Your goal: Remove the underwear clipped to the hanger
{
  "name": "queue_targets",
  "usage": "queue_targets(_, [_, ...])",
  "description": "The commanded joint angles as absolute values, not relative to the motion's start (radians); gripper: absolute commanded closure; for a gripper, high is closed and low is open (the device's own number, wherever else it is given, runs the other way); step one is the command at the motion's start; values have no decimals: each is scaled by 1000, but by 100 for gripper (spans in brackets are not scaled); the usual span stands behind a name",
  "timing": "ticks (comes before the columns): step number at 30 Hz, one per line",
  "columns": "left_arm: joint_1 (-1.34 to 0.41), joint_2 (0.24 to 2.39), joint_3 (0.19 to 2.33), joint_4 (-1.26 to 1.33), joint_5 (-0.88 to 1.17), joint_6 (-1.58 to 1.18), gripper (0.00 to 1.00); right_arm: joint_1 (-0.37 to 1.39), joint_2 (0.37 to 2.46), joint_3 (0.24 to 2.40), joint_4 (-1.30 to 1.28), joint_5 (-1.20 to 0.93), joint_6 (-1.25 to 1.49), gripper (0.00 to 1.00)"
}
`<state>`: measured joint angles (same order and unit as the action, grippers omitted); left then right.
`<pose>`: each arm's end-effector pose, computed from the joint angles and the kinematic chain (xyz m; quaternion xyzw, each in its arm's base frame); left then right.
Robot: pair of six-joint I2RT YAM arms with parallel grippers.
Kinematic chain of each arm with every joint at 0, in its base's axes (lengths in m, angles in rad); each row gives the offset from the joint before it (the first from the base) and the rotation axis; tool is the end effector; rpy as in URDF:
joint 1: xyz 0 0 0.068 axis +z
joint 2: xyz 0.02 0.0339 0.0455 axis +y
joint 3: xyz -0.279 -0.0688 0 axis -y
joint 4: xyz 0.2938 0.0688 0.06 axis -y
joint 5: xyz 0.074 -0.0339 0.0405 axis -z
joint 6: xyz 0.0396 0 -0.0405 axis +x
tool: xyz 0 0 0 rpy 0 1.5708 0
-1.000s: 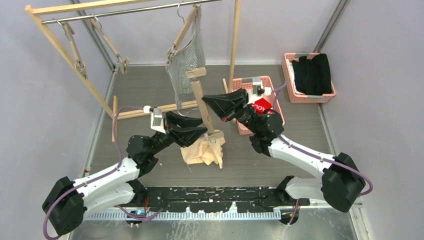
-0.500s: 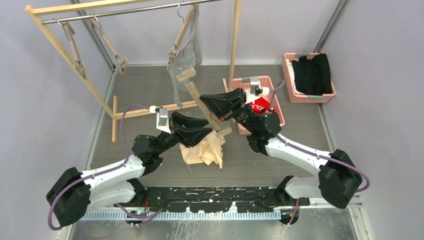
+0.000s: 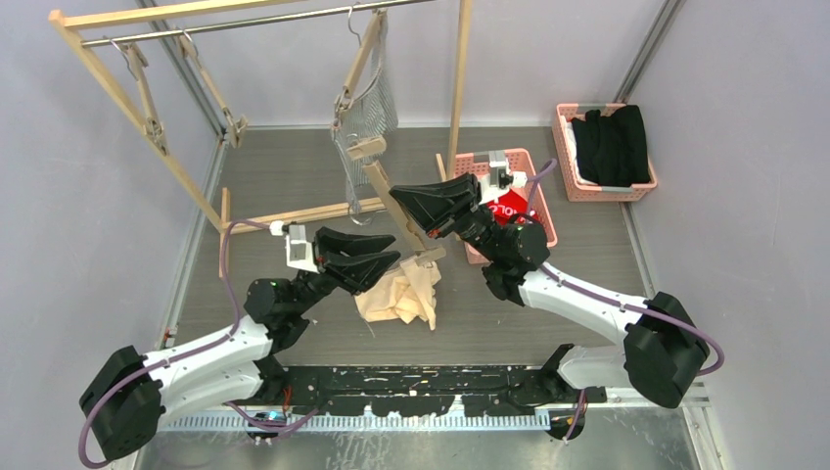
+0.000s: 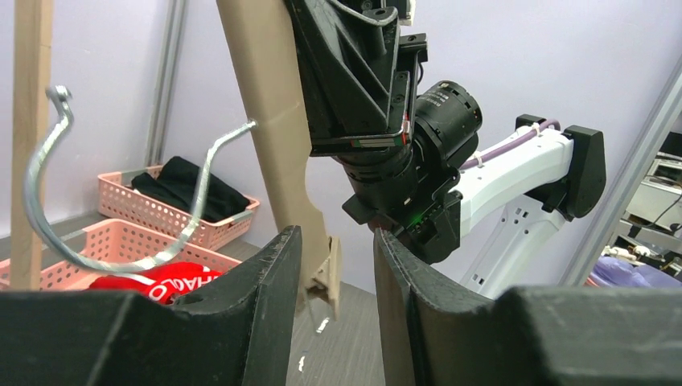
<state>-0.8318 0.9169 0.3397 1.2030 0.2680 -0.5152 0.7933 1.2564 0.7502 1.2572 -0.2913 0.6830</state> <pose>0.1405 -0.1698 0.2906 0.1886 0.4266 -0.5979 0.6518 0.2035 0.2229 0.3652 -0.1546 0.3864 0.6534 0.6323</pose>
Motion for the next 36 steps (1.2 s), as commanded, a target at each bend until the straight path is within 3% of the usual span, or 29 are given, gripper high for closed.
queue_targets(1, [-842, 858, 306, 1261, 196, -475, 60, 806, 1235, 799, 1343, -262, 664, 99])
queue_targets(15, [-876, 839, 234, 1250, 122, -362, 59, 850, 1302, 848, 1365, -283, 672, 99])
queue_targets(19, [-876, 841, 176, 1272, 75, -358, 59, 850, 1251, 833, 1270, -267, 622, 99])
queue_targets(23, [-876, 626, 145, 988, 11, -325, 60, 856, 1096, 914, 660, -75, 396, 97])
queue_targets(28, [-876, 276, 213, 428, -214, -207, 63, 861, 1082, 1071, 15, 195, 200, 60])
queue_targets(32, [-876, 117, 253, 205, -305, -185, 61, 868, 1167, 1165, -294, 343, 164, 53])
queue_targets(36, [-876, 127, 283, 107, -292, -189, 61, 937, 1302, 1146, -425, 450, 148, 50])
